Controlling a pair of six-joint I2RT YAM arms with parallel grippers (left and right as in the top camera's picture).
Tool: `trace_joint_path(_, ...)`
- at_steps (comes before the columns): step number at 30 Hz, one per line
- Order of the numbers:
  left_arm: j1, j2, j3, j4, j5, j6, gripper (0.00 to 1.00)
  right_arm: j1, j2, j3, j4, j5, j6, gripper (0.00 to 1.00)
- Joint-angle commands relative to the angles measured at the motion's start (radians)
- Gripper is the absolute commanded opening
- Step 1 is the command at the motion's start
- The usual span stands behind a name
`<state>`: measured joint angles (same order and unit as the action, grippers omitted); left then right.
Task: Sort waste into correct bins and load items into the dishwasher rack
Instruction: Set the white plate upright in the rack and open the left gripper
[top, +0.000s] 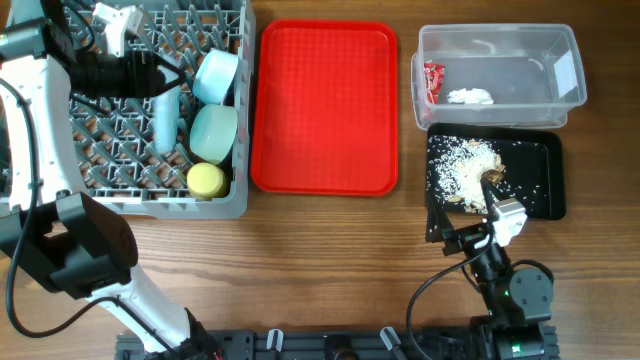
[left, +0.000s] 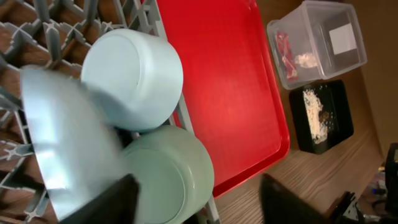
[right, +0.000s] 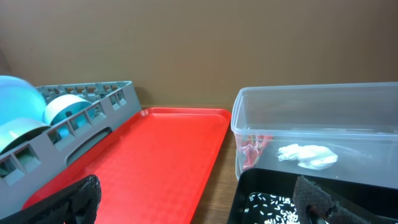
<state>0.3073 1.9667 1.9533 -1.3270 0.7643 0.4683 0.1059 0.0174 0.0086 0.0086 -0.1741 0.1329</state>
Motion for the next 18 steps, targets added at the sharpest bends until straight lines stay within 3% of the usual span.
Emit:
trace_joint_path(1,0.005,0.002,0.011,0.011,0.042,-0.090,0.83,-0.002,-0.010,-0.003,0.003,0.021,-0.009,1.00)
trace_joint_path(6,0.005,-0.060,0.011,0.011,0.084,-0.110,0.93,-0.002,-0.010,-0.003,0.003,0.021,-0.009,1.00)
trace_joint_path(7,0.005,-0.086,0.011,0.014,0.083,-0.110,1.00,-0.002,-0.010,-0.003,0.003,0.021,-0.009,1.00)
trace_joint_path(18,-0.075,-0.368,0.011,-0.003,-0.042,-0.171,1.00,-0.002,-0.010,-0.003,0.003,0.021,-0.010,1.00)
